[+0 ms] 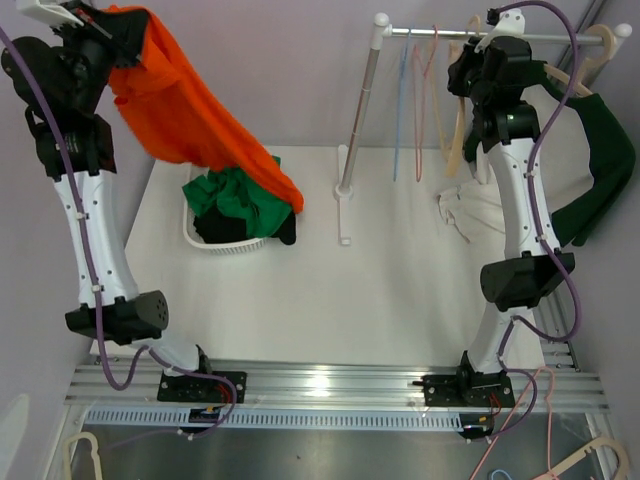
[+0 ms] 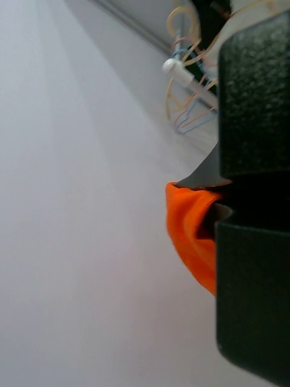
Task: Remove the t-shirt from the hanger
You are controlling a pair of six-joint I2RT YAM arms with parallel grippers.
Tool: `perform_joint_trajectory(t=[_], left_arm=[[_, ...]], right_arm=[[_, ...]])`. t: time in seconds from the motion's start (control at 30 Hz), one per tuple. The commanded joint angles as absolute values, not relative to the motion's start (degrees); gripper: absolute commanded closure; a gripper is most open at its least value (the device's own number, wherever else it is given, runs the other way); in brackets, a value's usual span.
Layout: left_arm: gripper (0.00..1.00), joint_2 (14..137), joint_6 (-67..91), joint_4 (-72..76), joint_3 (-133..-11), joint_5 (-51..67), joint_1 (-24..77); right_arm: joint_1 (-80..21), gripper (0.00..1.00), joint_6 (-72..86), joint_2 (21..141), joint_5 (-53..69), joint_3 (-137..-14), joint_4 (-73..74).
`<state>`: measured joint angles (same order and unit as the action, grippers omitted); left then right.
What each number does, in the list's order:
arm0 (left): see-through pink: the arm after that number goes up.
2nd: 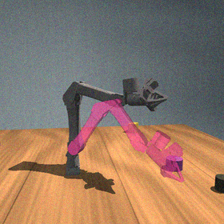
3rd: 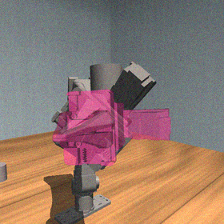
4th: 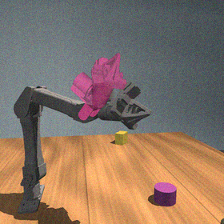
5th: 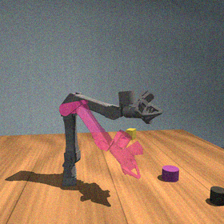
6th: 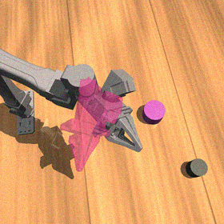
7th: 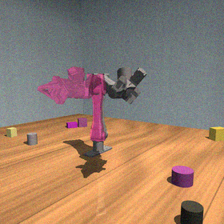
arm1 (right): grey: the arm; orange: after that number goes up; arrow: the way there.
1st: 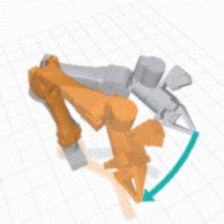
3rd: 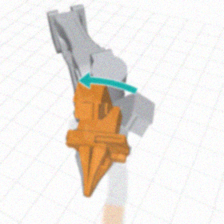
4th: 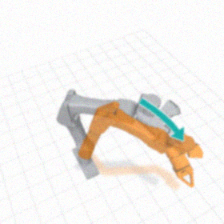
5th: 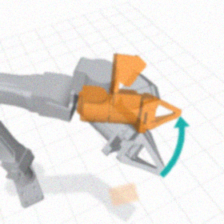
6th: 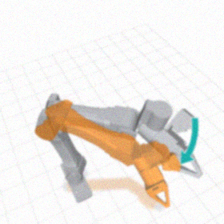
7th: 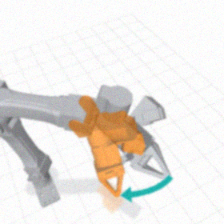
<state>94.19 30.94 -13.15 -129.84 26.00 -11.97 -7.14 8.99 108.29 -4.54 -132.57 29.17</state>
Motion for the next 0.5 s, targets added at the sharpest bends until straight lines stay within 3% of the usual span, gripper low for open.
perform_joint_trajectory(t=[0.0,0.2,0.47], left_arm=[[0.99,92.8,37.0,-4.8,-120.5,32.6,-11.8],[0.99,88.5,31.9,-3.3,-103.1,25.4,-7.0],[0.99,94.2,31.9,-12.5,-102.2,24.7,-5.2]], right_arm=[[-7.4,1.0,9.1,109.2,-0.6,-135.8,23.5],[-7.6,1.0,9.5,112.9,2.4,-140.7,24.9],[-8.4,1.0,9.3,111.7,4.1,-136.7,25.6]])
